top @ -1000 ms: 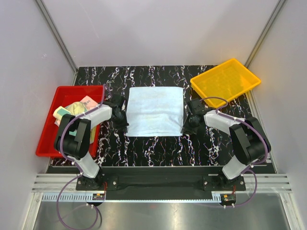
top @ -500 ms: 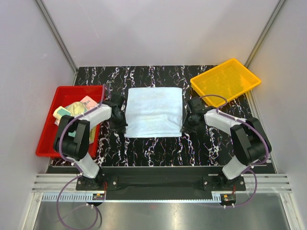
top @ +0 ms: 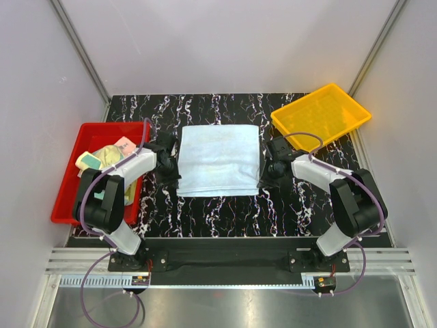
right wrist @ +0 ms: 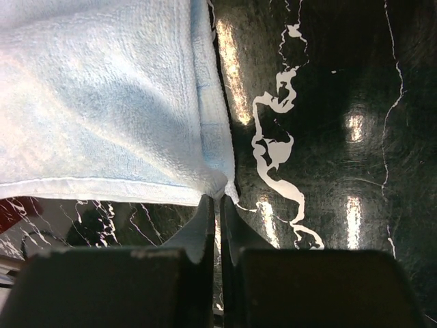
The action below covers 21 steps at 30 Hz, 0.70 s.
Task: Fold and stack the towels
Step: Fold the towel
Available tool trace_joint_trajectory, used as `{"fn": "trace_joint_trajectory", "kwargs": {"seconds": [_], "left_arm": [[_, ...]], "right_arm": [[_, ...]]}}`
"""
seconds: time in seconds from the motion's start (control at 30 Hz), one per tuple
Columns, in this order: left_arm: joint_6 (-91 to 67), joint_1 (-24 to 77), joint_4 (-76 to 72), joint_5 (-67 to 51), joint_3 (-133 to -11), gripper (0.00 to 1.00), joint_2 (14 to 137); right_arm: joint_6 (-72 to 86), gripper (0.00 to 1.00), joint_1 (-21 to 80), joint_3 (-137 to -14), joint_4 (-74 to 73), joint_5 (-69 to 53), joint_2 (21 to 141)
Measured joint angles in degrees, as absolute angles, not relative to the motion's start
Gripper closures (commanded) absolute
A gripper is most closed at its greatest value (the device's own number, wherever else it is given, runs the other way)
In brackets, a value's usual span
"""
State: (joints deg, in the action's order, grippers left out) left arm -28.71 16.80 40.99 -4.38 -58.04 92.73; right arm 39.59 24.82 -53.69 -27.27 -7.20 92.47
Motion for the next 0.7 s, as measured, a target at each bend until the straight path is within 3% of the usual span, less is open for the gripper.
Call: {"fn": "trace_joint_trajectory", "kwargs": {"seconds": [0.3, 0.53, 0.6, 0.7], "left_arm": [[-28.3, 16.8, 40.8, -4.9, -57.6, 1.00, 92.7], [-27.8, 16.8, 40.6, -5.4, -55.6, 1.00, 93.6], [-27.6, 16.8, 40.6, -5.5, -55.6, 1.00, 94.4], [-27.4, 16.8, 40.6, -5.5, -55.6, 0.98, 94.9]], "right_arm": [[38.4, 1.00, 25.0, -53.2, -27.8, -9.3, 89.9], [38.7, 0.99, 25.2, -45.6, -23.8, -12.0, 89.8], [38.9, 0.96, 25.2, -45.0, -23.3, -12.8, 89.8], [38.8, 0.80, 25.3, -45.0, -22.2, -13.2, 89.8]]}}
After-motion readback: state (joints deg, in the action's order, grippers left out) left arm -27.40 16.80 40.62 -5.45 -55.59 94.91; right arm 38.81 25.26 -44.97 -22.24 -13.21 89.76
